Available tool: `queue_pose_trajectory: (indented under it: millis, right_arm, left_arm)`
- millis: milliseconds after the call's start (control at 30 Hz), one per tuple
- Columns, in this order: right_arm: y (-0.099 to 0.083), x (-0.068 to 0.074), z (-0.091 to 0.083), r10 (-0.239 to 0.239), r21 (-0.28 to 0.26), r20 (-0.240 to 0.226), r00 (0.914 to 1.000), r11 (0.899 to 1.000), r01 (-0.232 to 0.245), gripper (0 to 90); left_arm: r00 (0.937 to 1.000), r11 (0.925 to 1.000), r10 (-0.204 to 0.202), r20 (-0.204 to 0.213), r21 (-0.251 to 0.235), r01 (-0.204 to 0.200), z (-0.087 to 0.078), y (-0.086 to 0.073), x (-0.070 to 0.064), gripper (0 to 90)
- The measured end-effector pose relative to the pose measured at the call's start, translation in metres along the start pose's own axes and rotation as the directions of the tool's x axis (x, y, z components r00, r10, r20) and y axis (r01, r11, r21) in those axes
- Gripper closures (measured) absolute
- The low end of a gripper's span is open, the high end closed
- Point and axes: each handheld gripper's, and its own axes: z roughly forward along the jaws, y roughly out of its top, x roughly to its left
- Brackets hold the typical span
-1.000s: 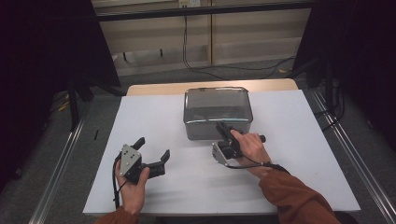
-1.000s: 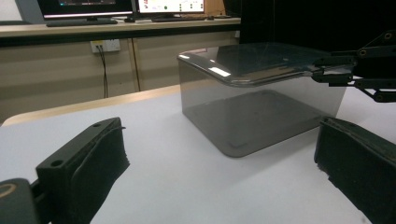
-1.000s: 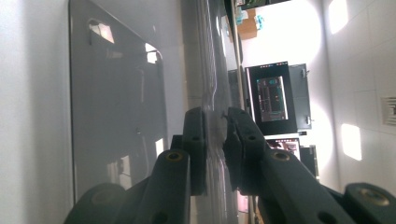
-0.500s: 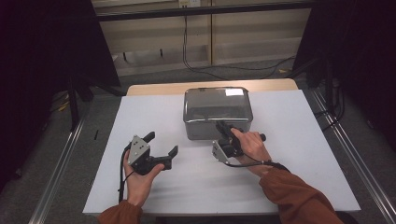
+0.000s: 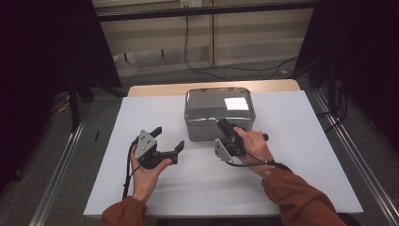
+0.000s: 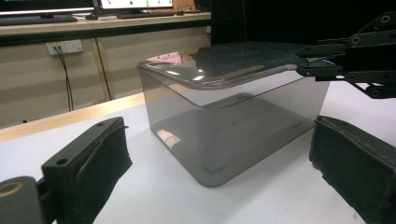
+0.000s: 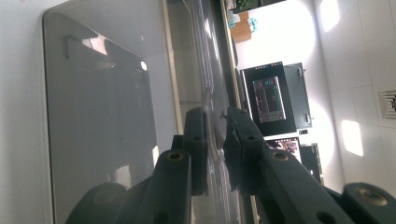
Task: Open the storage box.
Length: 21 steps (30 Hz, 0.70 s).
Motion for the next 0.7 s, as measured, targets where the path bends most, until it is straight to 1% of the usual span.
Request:
queue_pose_trajectory:
  millis: [67,133,167,233,300,333,400,433,467,500,567,600,633,700]
  right_arm:
    - [0.0,-0.001,0.0,0.006,-0.003,0.003,1.0,1.0,-0.006,79.3]
    - [0.0,-0.002,0.0,0.01,-0.004,0.005,0.9999,1.0,-0.01,79.3]
    - [0.0,-0.002,-0.001,0.015,-0.004,0.007,0.9999,1.0,-0.015,79.3]
    - [-0.001,-0.004,0.0,0.02,-0.01,0.011,0.9997,1.0,-0.02,79.3]
    - [0.0,-0.006,0.0,0.028,-0.013,0.014,0.9995,1.0,-0.028,79.3]
    - [0.0,-0.007,0.0,0.029,-0.013,0.017,0.9994,0.999,-0.029,79.4]
    - [0.0,-0.01,0.0,0.022,-0.023,0.024,0.9995,1.0,-0.022,79.8]
    - [0.0,-0.011,0.0,0.026,-0.016,0.025,0.9993,1.0,-0.026,79.9]
    - [0.001,-0.012,0.0,0.031,-0.017,0.029,0.9991,0.999,-0.03,79.9]
    - [0.001,-0.014,0.0,0.031,-0.021,0.031,0.999,0.999,-0.03,80.1]
    - [0.001,-0.015,-0.001,0.034,-0.018,0.034,0.9988,0.999,-0.033,80.2]
    - [0.001,-0.018,0.0,0.033,-0.022,0.037,0.9988,0.999,-0.032,80.2]
    - [0.0,-0.019,0.0,0.036,-0.025,0.036,0.9987,0.999,-0.035,80.2]
    - [0.0,-0.019,0.0,0.041,-0.03,0.041,0.9983,0.999,-0.04,80.2]
  left_arm:
    - [1.0,1.0,-0.002,0.004,0.008,0.002,0.002,0.001,0.001,4.7]
    - [0.9998,0.9999,-0.016,0.012,-0.002,0.016,0.004,0.001,0.0,5.4]
    - [0.9998,0.9999,-0.016,0.013,-0.005,0.016,0.005,0.001,0.0,5.4]
    - [0.9999,1.0,-0.009,0.009,-0.003,0.009,0.007,0.002,0.001,5.6]
    - [0.9999,0.9998,-0.016,0.006,-0.012,0.016,0.01,0.003,0.002,5.6]
    - [0.9999,0.9999,-0.012,0.002,-0.009,0.012,0.012,0.005,0.004,5.5]
    - [0.9998,0.9998,-0.019,0.005,-0.003,0.019,0.016,0.006,0.005,5.6]
    - [0.9997,0.9997,-0.023,0.004,0.004,0.023,0.017,0.007,0.006,5.6]
    - [0.9998,0.9998,-0.017,-0.004,0.009,0.017,0.019,0.007,0.006,5.6]
    - [1.0,1.0,-0.008,-0.005,0.001,0.008,0.021,0.008,0.007,5.6]
    - [1.0,1.0,-0.001,-0.001,-0.002,0.001,0.022,0.008,0.007,5.6]
    - [0.9998,0.9998,0.018,0.009,0.001,-0.018,0.025,0.01,0.008,5.5]
    - [0.9996,0.9997,0.023,0.014,-0.006,-0.023,0.026,0.011,0.009,5.5]
    - [0.9997,0.9997,0.019,0.012,-0.012,-0.019,0.027,0.013,0.009,5.5]
